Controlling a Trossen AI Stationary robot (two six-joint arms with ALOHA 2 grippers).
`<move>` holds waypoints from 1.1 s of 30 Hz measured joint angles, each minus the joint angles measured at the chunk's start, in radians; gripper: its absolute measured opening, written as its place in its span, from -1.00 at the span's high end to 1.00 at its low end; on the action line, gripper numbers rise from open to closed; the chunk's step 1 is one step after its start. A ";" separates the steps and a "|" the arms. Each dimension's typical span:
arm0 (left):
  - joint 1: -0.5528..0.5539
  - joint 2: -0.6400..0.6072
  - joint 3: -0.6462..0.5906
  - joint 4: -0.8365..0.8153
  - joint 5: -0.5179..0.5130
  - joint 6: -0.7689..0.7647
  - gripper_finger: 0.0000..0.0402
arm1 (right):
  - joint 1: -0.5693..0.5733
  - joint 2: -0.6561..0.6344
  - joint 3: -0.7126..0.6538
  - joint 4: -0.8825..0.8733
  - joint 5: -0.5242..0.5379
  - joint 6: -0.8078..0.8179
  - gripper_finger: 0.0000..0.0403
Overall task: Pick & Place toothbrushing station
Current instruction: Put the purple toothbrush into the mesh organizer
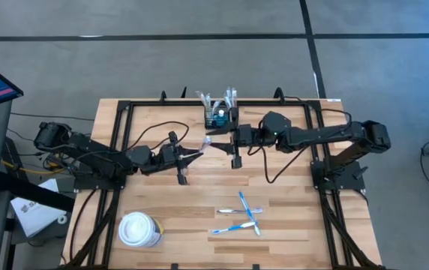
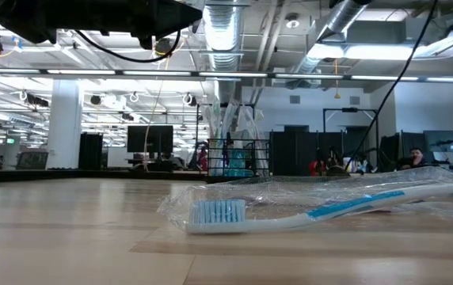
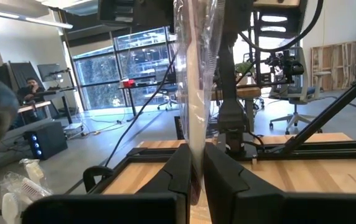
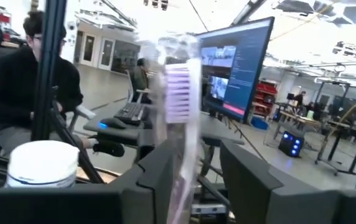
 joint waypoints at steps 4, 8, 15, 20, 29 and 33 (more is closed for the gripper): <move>0.000 0.000 0.000 -0.001 0.001 0.000 0.93 | 0.014 0.003 0.000 0.002 -0.001 -0.011 0.46; 0.000 0.000 0.000 0.000 0.000 0.000 0.93 | 0.015 0.003 0.000 0.018 -0.002 -0.011 0.46; 0.000 0.000 0.000 0.000 0.000 0.000 0.92 | 0.015 0.003 0.000 0.039 -0.003 -0.034 0.49; 0.000 0.000 0.000 -0.001 0.000 0.000 0.91 | 0.015 0.003 0.000 0.037 -0.003 -0.034 0.55; 0.008 0.000 0.000 -0.001 0.000 -0.003 0.91 | 0.016 0.003 0.000 0.037 -0.002 -0.034 0.57; 0.008 0.000 0.000 -0.001 0.000 -0.004 0.91 | 0.016 0.003 0.000 0.037 -0.002 -0.034 0.57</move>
